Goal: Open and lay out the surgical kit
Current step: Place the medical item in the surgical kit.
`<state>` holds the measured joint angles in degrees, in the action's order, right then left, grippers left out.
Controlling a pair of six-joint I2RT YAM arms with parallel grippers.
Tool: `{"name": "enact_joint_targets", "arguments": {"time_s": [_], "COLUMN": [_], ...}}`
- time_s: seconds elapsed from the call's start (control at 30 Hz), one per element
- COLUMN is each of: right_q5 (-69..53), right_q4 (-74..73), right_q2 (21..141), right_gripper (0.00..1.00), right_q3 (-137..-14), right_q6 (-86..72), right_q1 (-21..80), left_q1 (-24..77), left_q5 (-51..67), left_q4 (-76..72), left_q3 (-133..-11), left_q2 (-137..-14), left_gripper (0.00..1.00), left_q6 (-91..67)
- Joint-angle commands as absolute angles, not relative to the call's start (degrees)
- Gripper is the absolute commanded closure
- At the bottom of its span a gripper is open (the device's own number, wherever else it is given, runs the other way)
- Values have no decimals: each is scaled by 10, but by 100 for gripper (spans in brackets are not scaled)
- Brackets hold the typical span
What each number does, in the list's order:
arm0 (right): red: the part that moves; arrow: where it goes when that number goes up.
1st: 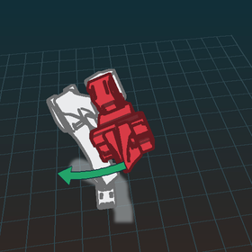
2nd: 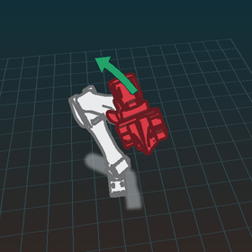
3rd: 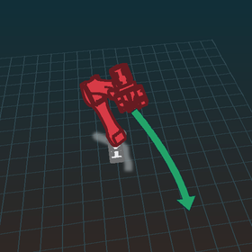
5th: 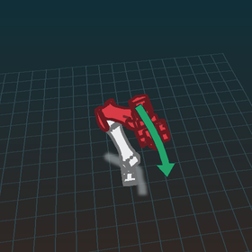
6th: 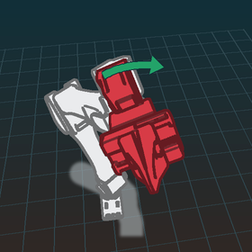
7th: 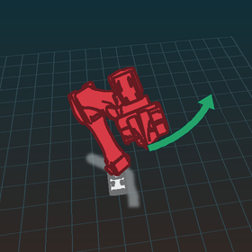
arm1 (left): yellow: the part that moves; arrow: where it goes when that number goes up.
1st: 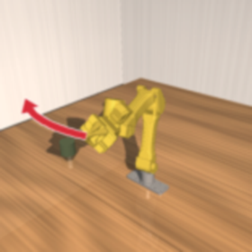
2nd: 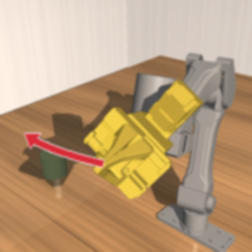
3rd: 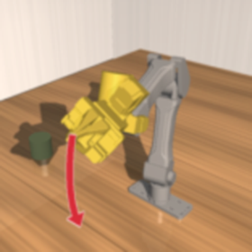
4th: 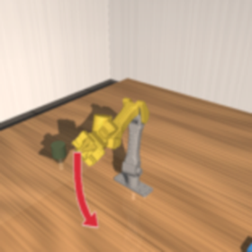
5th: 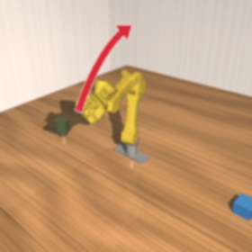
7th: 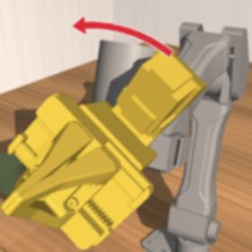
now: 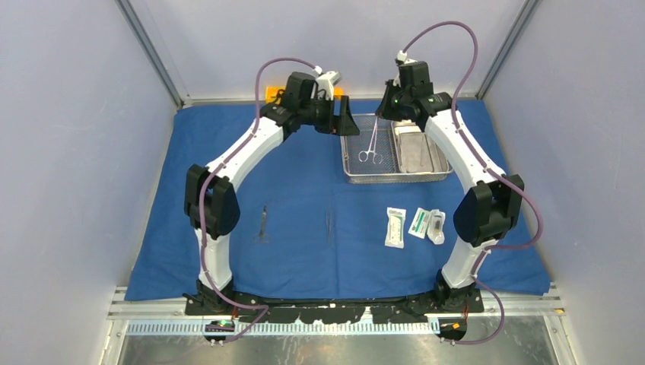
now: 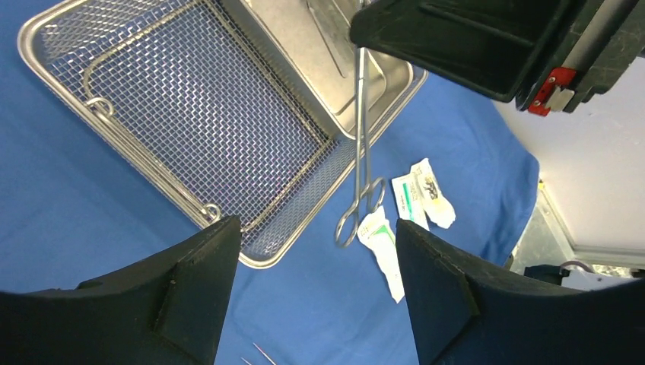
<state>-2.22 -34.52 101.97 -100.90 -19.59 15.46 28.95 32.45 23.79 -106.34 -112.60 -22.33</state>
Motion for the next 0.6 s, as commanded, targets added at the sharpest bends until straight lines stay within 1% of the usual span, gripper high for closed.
{"name": "enact_joint_targets", "arguments": {"time_s": [0.0, 0.13, 0.33, 0.57], "right_q5": [-23, -24, -16, -13], "right_q4": [-319, -323, -323, -320], "right_q2": [998, 1002, 997, 991], "right_gripper": [100, 100, 100, 100], "right_q3": [-1007, -1002, -980, -951], "right_q6": [-260, -306, -365, -428], "right_q1": [161, 162, 165, 166], "left_q1": [322, 347, 394, 458], "left_q5": [240, 134, 26, -102], "left_q4": [248, 269, 282, 276], "left_q3": [-1079, -1070, -1058, -1077], "left_q2": [-1108, -1100, -1094, -1110], "left_gripper": [25, 26, 27, 27], "left_q6": [-195, -179, -132, -23]}}
